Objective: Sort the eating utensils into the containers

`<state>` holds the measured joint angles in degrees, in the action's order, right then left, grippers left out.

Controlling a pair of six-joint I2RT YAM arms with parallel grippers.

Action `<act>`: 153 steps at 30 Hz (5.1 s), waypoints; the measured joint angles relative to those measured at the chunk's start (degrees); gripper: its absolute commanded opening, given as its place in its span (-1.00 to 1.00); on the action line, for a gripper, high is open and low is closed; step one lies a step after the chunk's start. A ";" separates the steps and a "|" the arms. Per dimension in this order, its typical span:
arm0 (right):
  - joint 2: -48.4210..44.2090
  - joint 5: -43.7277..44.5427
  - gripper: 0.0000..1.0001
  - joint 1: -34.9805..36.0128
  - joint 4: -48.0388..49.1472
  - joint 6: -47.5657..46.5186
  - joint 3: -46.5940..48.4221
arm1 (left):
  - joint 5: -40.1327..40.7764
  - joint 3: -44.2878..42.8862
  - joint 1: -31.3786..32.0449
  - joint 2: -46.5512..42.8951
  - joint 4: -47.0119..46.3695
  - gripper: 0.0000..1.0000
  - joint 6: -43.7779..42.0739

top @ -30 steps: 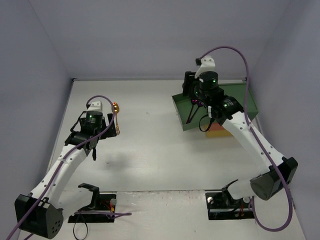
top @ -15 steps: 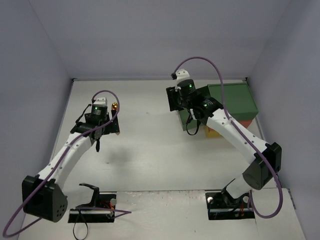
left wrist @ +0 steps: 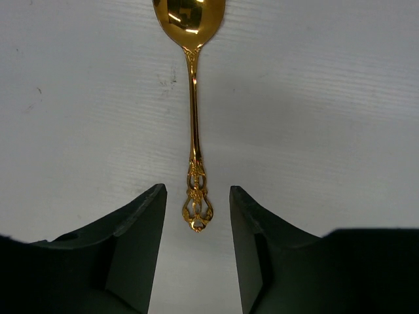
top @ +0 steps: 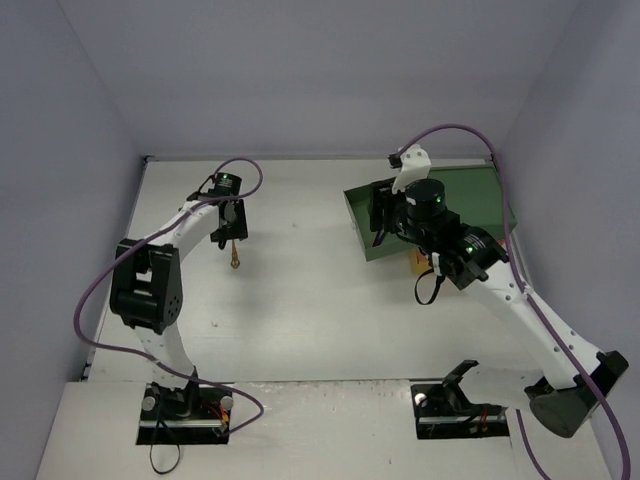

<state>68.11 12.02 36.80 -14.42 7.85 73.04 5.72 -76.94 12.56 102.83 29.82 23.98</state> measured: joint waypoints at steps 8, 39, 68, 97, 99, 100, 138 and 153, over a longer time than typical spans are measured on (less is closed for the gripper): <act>-6.98 0.64 0.11 -0.02 -0.16 1.10 -4.31 | -1.47 -5.44 -3.08 9.96 1.30 -0.33 0.00; -16.11 4.17 0.19 -0.81 -0.63 3.05 -11.46 | -4.00 -18.65 6.00 0.02 5.89 -1.00 -5.49; -29.95 9.57 0.26 -4.63 -4.88 5.80 -14.49 | -9.41 -51.90 36.76 20.49 -3.86 -1.00 -8.12; -31.07 13.89 0.30 -4.63 -6.93 5.74 -15.52 | -10.36 -51.87 37.74 22.22 -5.18 -0.04 -7.42; -30.73 14.45 0.31 -4.63 -6.94 5.64 -15.52 | -8.93 -51.97 37.74 22.06 -4.91 0.32 -6.90; -30.40 14.79 0.32 -4.69 -6.97 5.57 -15.50 | -7.74 -52.01 37.74 21.83 -4.55 0.41 -6.54; -24.08 16.10 0.36 -7.26 -7.71 5.17 -11.72 | 1.13 -48.96 29.34 20.48 11.25 -1.00 16.08; -16.43 19.34 0.36 -10.58 -7.73 5.32 -7.97 | 0.87 -56.84 30.87 25.71 14.28 -1.00 16.75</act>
<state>51.68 31.36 26.21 -22.16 13.17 65.06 6.59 -133.77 43.43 128.54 44.11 40.73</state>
